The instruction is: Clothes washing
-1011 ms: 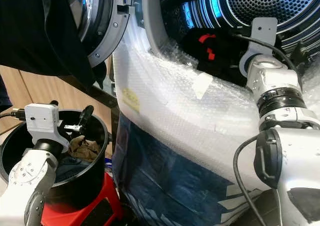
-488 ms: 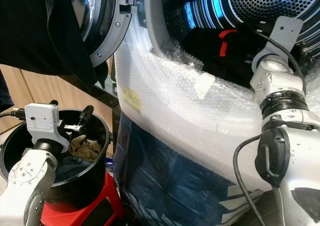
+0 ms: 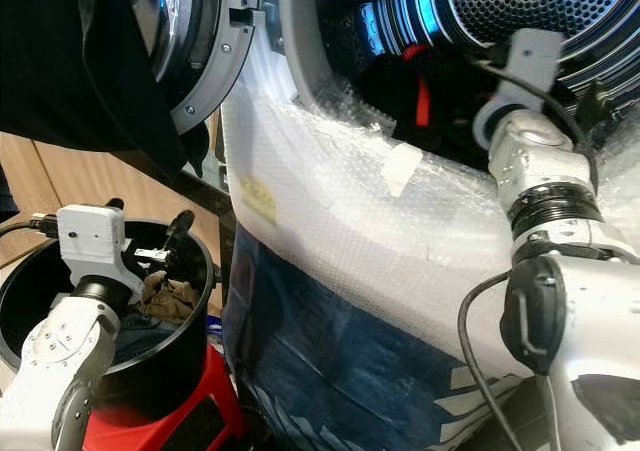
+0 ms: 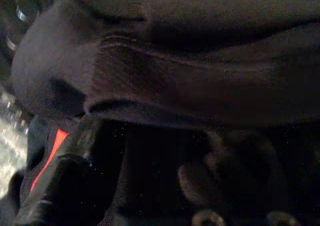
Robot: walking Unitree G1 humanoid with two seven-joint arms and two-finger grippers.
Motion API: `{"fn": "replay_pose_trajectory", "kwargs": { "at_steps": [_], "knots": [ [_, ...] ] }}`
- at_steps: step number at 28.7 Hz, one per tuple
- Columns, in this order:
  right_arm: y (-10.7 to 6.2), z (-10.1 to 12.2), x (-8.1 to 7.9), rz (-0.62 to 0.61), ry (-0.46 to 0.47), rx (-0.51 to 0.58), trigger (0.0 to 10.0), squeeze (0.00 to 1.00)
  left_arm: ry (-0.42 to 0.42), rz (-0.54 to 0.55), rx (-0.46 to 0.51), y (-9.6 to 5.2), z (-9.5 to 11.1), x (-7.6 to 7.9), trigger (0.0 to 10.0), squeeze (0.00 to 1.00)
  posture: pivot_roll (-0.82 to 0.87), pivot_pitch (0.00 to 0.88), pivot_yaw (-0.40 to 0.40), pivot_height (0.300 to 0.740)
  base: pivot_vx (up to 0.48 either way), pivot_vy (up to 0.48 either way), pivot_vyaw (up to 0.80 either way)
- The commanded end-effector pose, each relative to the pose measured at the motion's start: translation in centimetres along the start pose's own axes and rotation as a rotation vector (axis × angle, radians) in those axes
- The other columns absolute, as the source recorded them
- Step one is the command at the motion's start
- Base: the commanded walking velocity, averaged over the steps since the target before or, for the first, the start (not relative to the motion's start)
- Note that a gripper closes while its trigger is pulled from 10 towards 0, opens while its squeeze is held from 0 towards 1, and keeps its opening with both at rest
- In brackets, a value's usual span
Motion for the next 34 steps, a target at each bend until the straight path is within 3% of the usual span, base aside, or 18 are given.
{"fn": "replay_pose_trajectory", "kwargs": {
  "at_steps": [1,9,10,16,18,20,26,34],
  "knots": [
    [-0.4,0.9,1.2,-0.023,-0.015,-0.006,10.0,0.0,-0.01,-0.018,0.014,0.1,0.4,0.6,10.0,0.0,0.21,0.0,-0.123,0.74,0.0,0.0,0.0],
    [-1.5,3.3,2.8,0.051,-0.023,0.031,10.0,0.0,-0.015,-0.026,0.009,0.1,0.3,0.7,10.0,0.0,0.19,0.0,-0.12,0.74,0.0,0.0,0.0],
    [-1.9,3.4,3.6,0.052,-0.032,0.011,10.0,0.0,-0.016,-0.03,0.008,0.1,0.3,0.8,10.0,0.0,0.19,0.0,-0.12,0.74,0.0,0.0,0.0],
    [-2.6,3.1,4.0,0.103,-0.056,-0.039,10.0,0.0,-0.02,-0.036,0.007,0.2,0.3,0.9,10.0,0.0,0.18,0.0,-0.125,0.74,0.0,0.0,0.0],
    [-3.1,3.2,2.9,0.203,0.028,-0.048,10.0,0.0,-0.021,-0.034,0.008,0.2,0.2,0.9,10.0,0.0,0.18,0.0,-0.131,0.74,0.0,0.0,0.0],
    [-3.7,3.1,2.2,0.25,0.056,-0.052,10.0,0.0,-0.023,-0.033,0.007,0.2,0.2,0.9,10.0,0.0,0.18,0.0,-0.133,0.74,0.0,0.0,0.0],
    [-5.6,3.2,2.0,0.251,0.01,-0.073,10.0,0.0,-0.021,-0.035,0.005,0.2,0.2,0.9,10.0,0.0,0.17,0.0,-0.129,0.74,0.0,0.0,0.0],
    [-9.5,4.7,0.6,0.413,0.003,0.041,10.0,0.0,-0.026,-0.042,0.003,0.3,0.0,1.1,10.0,0.0,0.16,0.0,-0.132,0.74,0.0,0.0,0.0]
  ]
}}
Point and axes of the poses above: a point about 5 cm out from each wrist's last joint towards the gripper, its own y axis pointing out of the wrist towards the gripper, its own z axis along the axis of the wrist's last joint, x = y × z, the point moved 5 cm from there along y, pointing out of the wrist towards the gripper, and after that the axes turned 4 degrees about -y, right-handed, at the moved point
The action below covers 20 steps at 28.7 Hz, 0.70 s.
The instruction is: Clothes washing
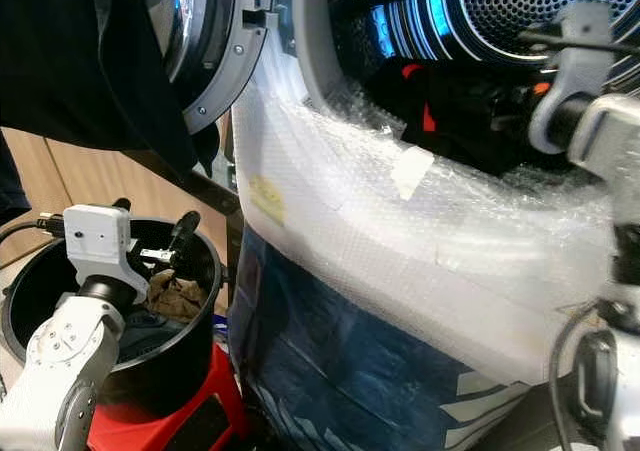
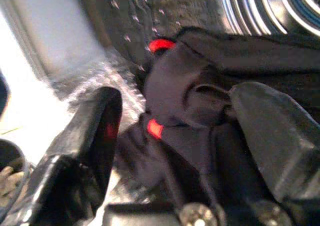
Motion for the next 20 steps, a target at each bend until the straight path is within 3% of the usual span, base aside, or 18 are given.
{"fn": "replay_pose_trajectory", "kwargs": {
  "at_steps": [1,6,7,9,20],
  "knots": [
    [-1.0,0.8,-0.4,0.033,0.002,0.039,10.0,0.0,-0.018,-0.027,0.005,0.2,0.1,0.7,10.0,0.0,0.16,0.0,-0.132,0.74,0.0,0.0,0.0],
    [-1.6,0.4,-2.7,0.135,0.078,0.055,10.0,0.0,-0.019,-0.031,0.005,0.2,0.1,0.7,10.0,0.0,0.15,0.0,-0.131,0.74,0.0,0.0,0.0],
    [-1.3,-0.8,-4.6,0.199,0.069,0.014,10.0,0.0,-0.019,-0.032,0.005,0.3,0.2,0.7,10.0,0.0,0.16,0.0,-0.131,0.74,0.0,0.0,0.0],
    [-0.8,-2.0,-5.7,0.229,0.055,-0.02,10.0,0.0,-0.02,-0.032,0.006,0.3,0.2,0.7,10.0,0.0,0.16,0.0,-0.131,0.74,0.0,0.0,0.0],
    [1.6,-4.5,-6.0,0.205,0.094,-0.125,10.0,0.0,-0.02,-0.027,0.011,0.3,0.4,0.6,10.0,0.0,0.17,0.0,-0.139,0.74,0.0,0.0,0.0]
  ]
}}
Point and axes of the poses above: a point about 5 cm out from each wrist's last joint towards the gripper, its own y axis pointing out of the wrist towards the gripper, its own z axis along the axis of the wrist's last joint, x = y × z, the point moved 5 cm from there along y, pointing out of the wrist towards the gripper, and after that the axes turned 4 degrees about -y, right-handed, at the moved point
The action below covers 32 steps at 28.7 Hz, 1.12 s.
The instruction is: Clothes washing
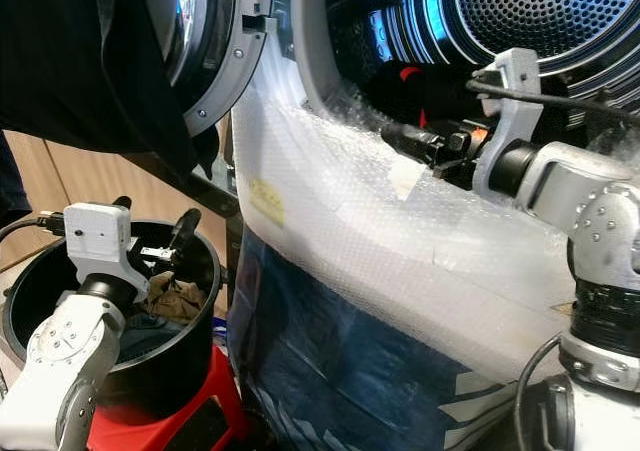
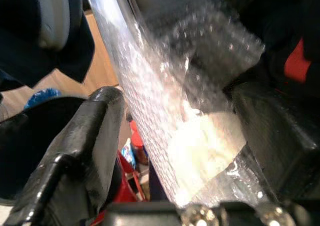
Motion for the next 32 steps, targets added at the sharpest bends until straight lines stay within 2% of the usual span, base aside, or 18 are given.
{"fn": "replay_pose_trajectory", "kwargs": {
  "at_steps": [1,5,7,15,18,20,24,28,32],
  "knots": [
    [0.6,0.2,0.5,-0.039,-0.015,-0.014,10.0,0.0,-0.017,-0.02,0.005,0.1,0.2,0.5,10.0,0.0,0.17,0.0,-0.139,0.74,0.0,0.0,0.0],
    [1.5,0.0,0.5,-0.035,-0.001,-0.027,10.0,0.0,-0.015,-0.018,0.007,0.1,0.3,0.5,10.0,0.0,0.19,0.0,-0.141,0.74,0.0,0.0,0.0],
    [2.2,-0.3,1.0,-0.058,-0.001,-0.048,10.0,0.0,-0.012,-0.015,0.009,0.1,0.4,0.4,10.0,0.0,0.19,0.0,-0.14,0.74,0.0,0.0,0.0],
    [3.2,0.3,2.4,-0.103,0.027,-0.034,10.0,0.0,-0.01,-0.007,0.01,-0.1,0.5,0.2,10.0,0.0,0.2,0.0,-0.14,0.74,0.0,0.0,0.0],
    [3.7,-0.6,3.8,-0.198,0.023,-0.088,10.0,0.0,-0.009,-0.01,0.013,-0.1,0.7,0.3,10.0,0.0,0.2,0.001,-0.138,0.74,0.0,0.0,0.0],
    [4.1,-1.1,5.6,-0.311,0.056,-0.119,10.0,0.0,-0.011,-0.014,0.018,0.0,0.9,0.4,10.0,0.0,0.2,0.001,-0.14,0.74,0.0,0.0,0.0],
    [4.2,-0.8,6.8,-0.363,0.11,-0.099,10.0,0.0,-0.015,-0.016,0.017,-0.1,0.9,0.6,10.0,0.0,0.21,0.004,-0.143,0.74,0.0,0.0,0.0],
    [4.5,0.9,6.7,-0.332,0.135,-0.029,10.0,0.0,-0.022,-0.018,0.018,-0.2,1.0,0.9,10.0,0.0,0.22,0.008,-0.145,0.74,0.0,0.0,0.0],
    [4.7,2.5,5.8,-0.262,0.149,0.033,10.0,0.0,-0.021,-0.016,0.02,-0.2,1.1,0.8,10.0,0.0,0.22,0.009,-0.146,0.74,0.0,0.0,0.0]
  ]
}}
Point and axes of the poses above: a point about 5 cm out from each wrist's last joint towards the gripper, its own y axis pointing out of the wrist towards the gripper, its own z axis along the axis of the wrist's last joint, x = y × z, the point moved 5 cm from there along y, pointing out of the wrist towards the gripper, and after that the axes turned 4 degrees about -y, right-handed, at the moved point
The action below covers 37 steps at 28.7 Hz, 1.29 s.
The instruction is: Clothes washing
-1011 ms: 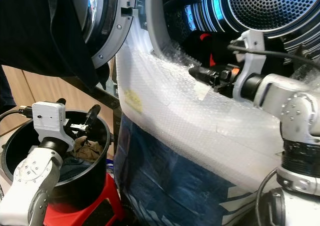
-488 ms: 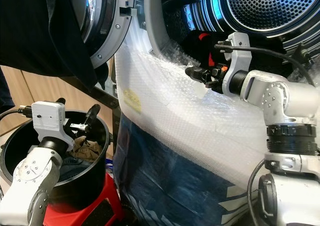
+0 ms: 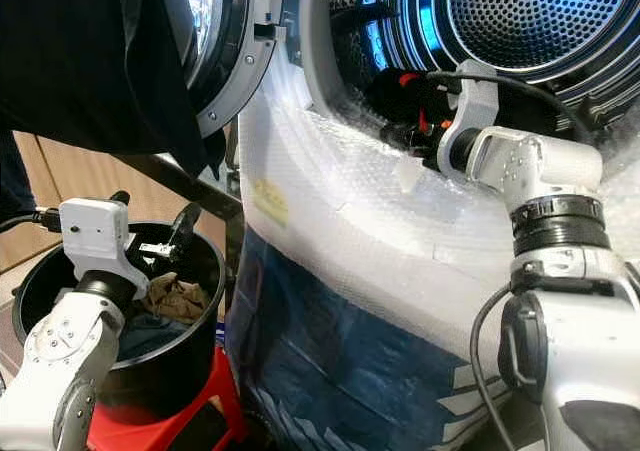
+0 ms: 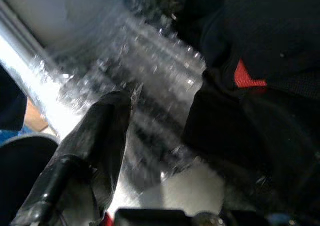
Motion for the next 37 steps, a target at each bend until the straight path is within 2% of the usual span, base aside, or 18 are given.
{"fn": "replay_pose_trajectory", "kwargs": {
  "at_steps": [1,5,7,11,13,17,22,24,28,29,33,35,37],
  "knots": [
    [-0.9,2.3,0.2,0.012,0.001,0.088,10.0,0.0,-0.016,-0.017,0.001,-0.1,0.3,0.5,10.0,0.0,0.22,0.01,-0.148,0.74,0.0,0.0,0.0],
    [-1.0,2.6,-0.2,0.046,-0.014,0.106,10.0,0.0,-0.018,-0.015,-0.001,-0.1,0.2,0.5,10.0,0.0,0.21,0.008,-0.145,0.74,0.0,0.0,0.0],
    [-0.8,2.7,0.3,0.012,-0.016,0.121,10.0,0.0,-0.021,-0.018,-0.002,-0.1,0.2,0.6,10.0,0.0,0.2,0.007,-0.143,0.74,0.0,0.0,0.0],
    [-0.7,3.9,0.4,-0.019,0.002,0.177,10.0,0.0,-0.021,-0.027,0.002,0.1,0.3,0.8,10.0,0.0,0.21,0.003,-0.141,0.74,0.0,0.0,0.0],
    [-0.7,5.4,0.0,-0.028,-0.001,0.254,10.0,0.0,-0.018,-0.029,0.011,0.3,0.5,0.8,10.0,0.0,0.21,0.01,-0.142,0.74,0.0,0.0,0.0],
    [-0.6,5.9,-0.3,-0.033,0.014,0.272,10.0,0.0,-0.022,-0.024,0.018,0.5,0.8,0.8,10.0,0.0,0.22,0.013,-0.145,0.74,0.0,0.0,0.0],
    [-0.1,5.2,0.6,-0.111,-0.009,0.247,10.0,0.0,-0.018,-0.024,0.017,0.4,0.9,0.8,10.0,0.0,0.22,0.016,-0.144,0.74,0.0,0.0,0.0],
    [0.3,4.1,1.4,-0.18,-0.061,0.206,10.0,0.0,-0.012,-0.023,0.013,0.4,0.8,0.6,10.0,0.0,0.22,0.019,-0.142,0.74,0.0,0.0,0.0],
    [0.6,2.9,2.2,-0.234,-0.089,0.166,10.0,0.0,-0.007,-0.023,0.012,0.4,0.9,0.6,10.0,0.0,0.23,0.02,-0.141,0.74,0.0,0.0,0.0],
    [0.6,2.6,2.8,-0.292,-0.156,0.158,10.0,0.0,-0.005,-0.024,0.012,0.3,0.9,0.6,10.0,0.0,0.24,0.023,-0.14,0.74,0.0,0.0,0.0],
    [0.3,3.1,3.5,-0.337,-0.21,0.196,10.0,0.0,-0.002,-0.025,0.013,0.3,1.0,0.6,10.0,0.0,0.25,0.023,-0.141,0.74,0.0,0.0,0.0],
    [-0.8,3.7,5.0,-0.42,-0.15,0.224,10.0,0.0,0.0,-0.021,0.013,0.3,1.1,0.5,10.0,0.0,0.25,0.021,-0.139,0.74,0.0,0.0,0.0],
    [-1.4,3.9,6.0,-0.475,-0.136,0.238,10.0,0.0,-0.001,-0.023,0.012,0.2,1.1,0.5,10.0,0.0,0.24,0.017,-0.137,0.74,0.0,0.0,0.0]
  ]
}}
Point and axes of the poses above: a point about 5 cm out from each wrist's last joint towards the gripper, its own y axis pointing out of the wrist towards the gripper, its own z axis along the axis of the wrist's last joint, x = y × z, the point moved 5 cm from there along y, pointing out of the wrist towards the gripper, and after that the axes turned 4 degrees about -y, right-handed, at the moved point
